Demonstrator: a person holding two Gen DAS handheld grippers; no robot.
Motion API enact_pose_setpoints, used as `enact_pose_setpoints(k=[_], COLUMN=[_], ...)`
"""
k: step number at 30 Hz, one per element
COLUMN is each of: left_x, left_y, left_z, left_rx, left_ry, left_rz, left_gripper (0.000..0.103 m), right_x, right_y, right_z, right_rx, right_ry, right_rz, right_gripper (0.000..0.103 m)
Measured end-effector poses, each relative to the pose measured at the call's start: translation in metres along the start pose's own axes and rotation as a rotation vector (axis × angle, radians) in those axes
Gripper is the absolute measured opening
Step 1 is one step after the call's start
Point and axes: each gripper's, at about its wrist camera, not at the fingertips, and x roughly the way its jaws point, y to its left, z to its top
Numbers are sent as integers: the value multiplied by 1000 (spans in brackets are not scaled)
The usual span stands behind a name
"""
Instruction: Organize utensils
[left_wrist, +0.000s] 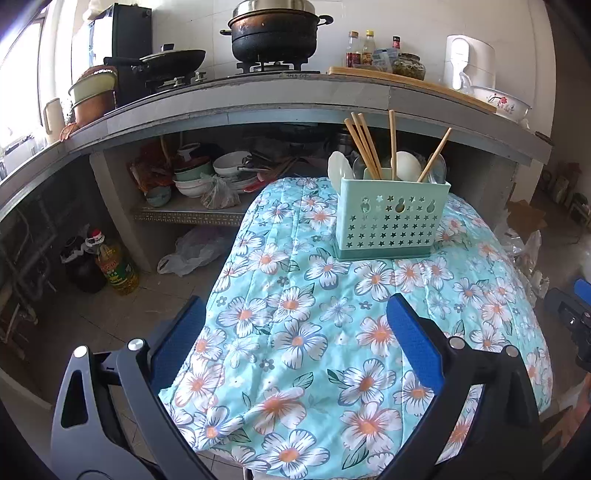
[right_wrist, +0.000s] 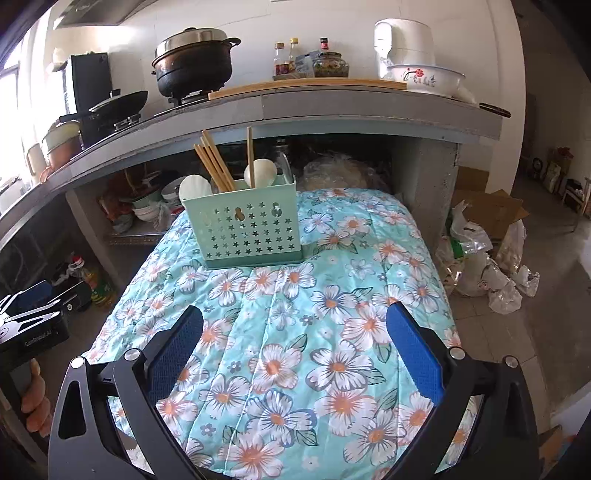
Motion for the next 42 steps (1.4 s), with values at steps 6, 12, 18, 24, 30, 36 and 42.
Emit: enact_pose_setpoints(k=[6,12,18,24,30,36,42], left_x=[-17,-21,-19,-21,-21,-20,-20], left_y=[-6,7,27,33,30,27,26], left_z=[5,8,9,10,9,9,10], left_rx=[34,-1,-46,-53,-43,-38,-38], left_ry=[-89,-105,-79,-82,-73,-61,-62], left_rz=[35,79,101,106,91,83,84], left_gripper=[95,95,95,95,95,95,95], right_x=[-4,-12,-18,-19,-18,-17,-18], right_y=[-4,-2,3,4,2,1,3], right_z=[5,7,8,8,8,8,7], right_rx=[30,-12,-45,-53,-44,-42,-49], right_ry=[-13,-52,-74,-81,-75,-73,-77], right_rz=[-39,-74,-81,-77,-74,-74,-62], right_gripper=[97,97,97,97,97,97,97])
